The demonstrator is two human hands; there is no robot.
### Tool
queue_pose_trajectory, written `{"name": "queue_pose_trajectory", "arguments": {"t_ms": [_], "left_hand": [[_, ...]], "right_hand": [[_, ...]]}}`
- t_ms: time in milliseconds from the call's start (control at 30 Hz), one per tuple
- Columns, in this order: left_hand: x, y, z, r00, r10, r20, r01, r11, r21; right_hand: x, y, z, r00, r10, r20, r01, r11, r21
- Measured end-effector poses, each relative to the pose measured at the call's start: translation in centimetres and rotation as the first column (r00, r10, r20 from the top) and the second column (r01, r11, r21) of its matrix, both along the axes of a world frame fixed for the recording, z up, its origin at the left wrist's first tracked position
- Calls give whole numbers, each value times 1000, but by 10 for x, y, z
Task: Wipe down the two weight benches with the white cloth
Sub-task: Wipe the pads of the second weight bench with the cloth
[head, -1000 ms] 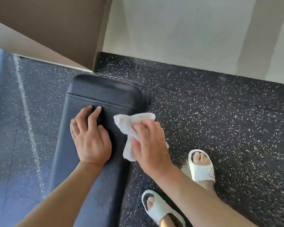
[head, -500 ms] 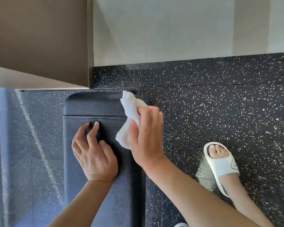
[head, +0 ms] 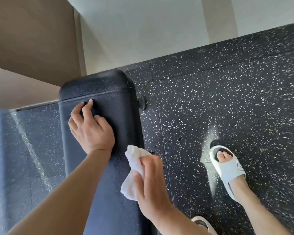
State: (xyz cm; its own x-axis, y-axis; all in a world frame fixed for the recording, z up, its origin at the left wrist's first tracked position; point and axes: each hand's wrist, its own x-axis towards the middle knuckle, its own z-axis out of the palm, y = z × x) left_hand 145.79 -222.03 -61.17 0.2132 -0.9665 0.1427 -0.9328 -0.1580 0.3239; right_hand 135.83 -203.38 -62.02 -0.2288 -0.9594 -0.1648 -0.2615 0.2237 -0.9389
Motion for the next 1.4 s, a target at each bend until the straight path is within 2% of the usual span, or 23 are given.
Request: {"name": "queue_pose_trajectory", "arguments": {"t_ms": [133, 300, 400, 533, 767, 867, 1000, 1100, 1233, 1300, 1400], "left_hand": [[-3, 1, 1, 1000, 13, 8, -13, 1000, -6], [0, -2, -5, 1000, 25, 11, -24, 1000, -13], [3, -2, -6, 1000, 27, 8, -27, 1000, -17], [1, -3, -5, 999, 32, 14, -32, 999, -2], [-3, -3, 3, 999, 48, 20, -49, 998, 38], [-5, -1, 8, 999, 37, 5, -38, 996, 86], [17, 5, 20, 992, -124, -34, 128, 970, 208], [36, 51, 29, 961, -277, -19, 272, 924, 270], [50, 146, 25, 952, -305, -3, 295, 918, 266], [55, 192, 22, 959, -284, -11, 279, 929, 243], [58, 260, 16, 961, -278, 7, 268, 933, 240]], "right_hand": [[-15, -38, -1, 999, 48, -7, -48, 999, -24], [-35, -175, -14, 992, -122, -24, 119, 989, -90], [-40, -216, -22, 987, -158, -25, 155, 983, -101], [-37, -178, -25, 994, -111, -5, 110, 989, -98], [-15, -28, -15, 997, 48, 61, -45, 997, -58], [-9, 11, -10, 988, 115, 106, -112, 993, -40], [-13, 6, -4, 993, 90, 71, -89, 996, -26], [-16, -39, -4, 1000, 9, 18, -9, 1000, -12], [-15, -94, -4, 992, -125, -32, 125, 992, 1], [-10, -87, -6, 986, -164, -20, 164, 986, -1], [0, -32, -8, 989, -143, -27, 143, 990, -2]]}}
